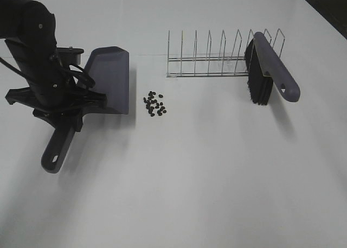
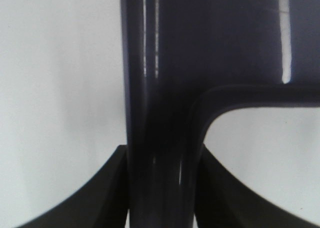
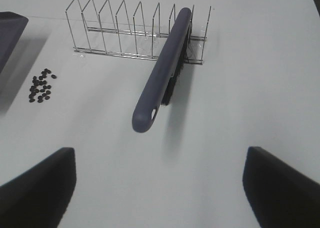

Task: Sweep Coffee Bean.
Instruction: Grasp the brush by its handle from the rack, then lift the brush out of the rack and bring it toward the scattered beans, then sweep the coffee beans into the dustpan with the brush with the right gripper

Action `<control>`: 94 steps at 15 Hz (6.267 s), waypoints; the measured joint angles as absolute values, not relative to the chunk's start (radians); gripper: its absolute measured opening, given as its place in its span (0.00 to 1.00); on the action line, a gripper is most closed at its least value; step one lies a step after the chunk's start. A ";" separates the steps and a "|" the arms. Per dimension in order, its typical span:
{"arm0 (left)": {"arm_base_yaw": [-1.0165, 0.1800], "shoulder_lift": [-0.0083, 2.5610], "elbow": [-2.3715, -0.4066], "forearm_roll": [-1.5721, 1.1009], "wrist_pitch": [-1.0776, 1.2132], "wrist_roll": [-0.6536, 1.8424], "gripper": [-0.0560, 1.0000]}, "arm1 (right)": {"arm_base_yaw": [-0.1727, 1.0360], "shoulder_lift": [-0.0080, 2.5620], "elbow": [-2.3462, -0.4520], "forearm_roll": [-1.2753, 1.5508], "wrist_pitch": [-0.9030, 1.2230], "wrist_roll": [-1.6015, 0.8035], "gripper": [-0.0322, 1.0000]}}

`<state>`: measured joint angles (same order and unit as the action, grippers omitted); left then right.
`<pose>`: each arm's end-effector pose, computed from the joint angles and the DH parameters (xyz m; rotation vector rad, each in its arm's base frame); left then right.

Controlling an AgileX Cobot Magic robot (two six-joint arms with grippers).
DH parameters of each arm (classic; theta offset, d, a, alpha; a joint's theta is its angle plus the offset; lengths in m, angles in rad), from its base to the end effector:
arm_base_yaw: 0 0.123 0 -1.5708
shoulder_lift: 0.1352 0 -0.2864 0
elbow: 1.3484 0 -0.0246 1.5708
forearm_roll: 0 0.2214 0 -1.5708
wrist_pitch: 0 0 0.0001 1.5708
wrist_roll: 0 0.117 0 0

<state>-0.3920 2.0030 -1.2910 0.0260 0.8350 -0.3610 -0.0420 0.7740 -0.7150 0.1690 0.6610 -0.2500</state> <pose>0.3343 -0.1357 0.1387 0.0718 3.0299 -0.0334 0.1393 0.0063 0.3116 -0.1392 2.1885 0.0246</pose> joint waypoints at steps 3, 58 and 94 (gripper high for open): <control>-0.392 2.003 -1.291 0.026 0.835 -0.359 0.36 | -0.042 1.117 -0.954 0.180 0.668 -0.254 0.78; -0.392 2.003 -1.291 -0.008 0.890 -0.347 0.36 | 0.059 2.001 -1.937 0.038 1.224 0.016 0.29; -0.481 2.137 -1.298 -0.016 0.938 -0.396 0.36 | 0.725 2.508 -2.301 -0.147 1.240 0.166 0.29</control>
